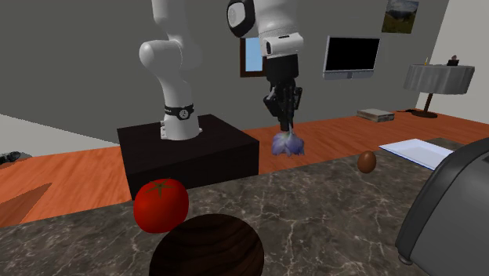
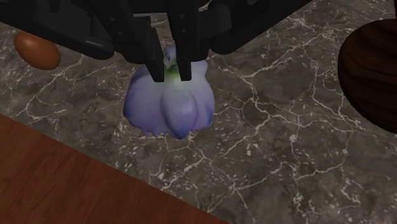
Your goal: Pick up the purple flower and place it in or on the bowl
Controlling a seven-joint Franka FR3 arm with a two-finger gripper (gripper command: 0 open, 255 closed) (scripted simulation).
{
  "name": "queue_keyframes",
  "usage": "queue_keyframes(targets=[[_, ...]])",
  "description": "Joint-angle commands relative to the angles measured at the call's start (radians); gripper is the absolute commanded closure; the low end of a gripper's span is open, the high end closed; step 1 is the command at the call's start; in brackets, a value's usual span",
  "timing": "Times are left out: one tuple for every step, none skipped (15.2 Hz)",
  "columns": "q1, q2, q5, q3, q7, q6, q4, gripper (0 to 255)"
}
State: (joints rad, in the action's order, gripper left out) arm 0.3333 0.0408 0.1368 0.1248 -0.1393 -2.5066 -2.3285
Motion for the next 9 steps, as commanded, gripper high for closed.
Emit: queue_keyframes(targets=[[-0.027,0.001,0.01,0.023,-0.056,0.023,0.019,255],[-0.04,0.006,0.015,0.035,-0.084,0.032,0.031,255],[-0.053,0.011,0.021,0.046,-0.112,0.042,0.044,255],[-0.066,0.018,0.027,0.057,-0.139,0.053,0.058,255],[-0.08,0.026,0.033,0.067,-0.166,0.064,0.074,255],[-0.093,0.034,0.039,0.078,-0.193,0.075,0.09,255],[-0.107,0.044,0.045,0.088,-0.219,0.086,0.108,255],[-0.12,0.054,0.052,0.097,-0.245,0.098,0.127,255],[-0.134,0.065,0.058,0.107,-0.271,0.111,0.147,255]])
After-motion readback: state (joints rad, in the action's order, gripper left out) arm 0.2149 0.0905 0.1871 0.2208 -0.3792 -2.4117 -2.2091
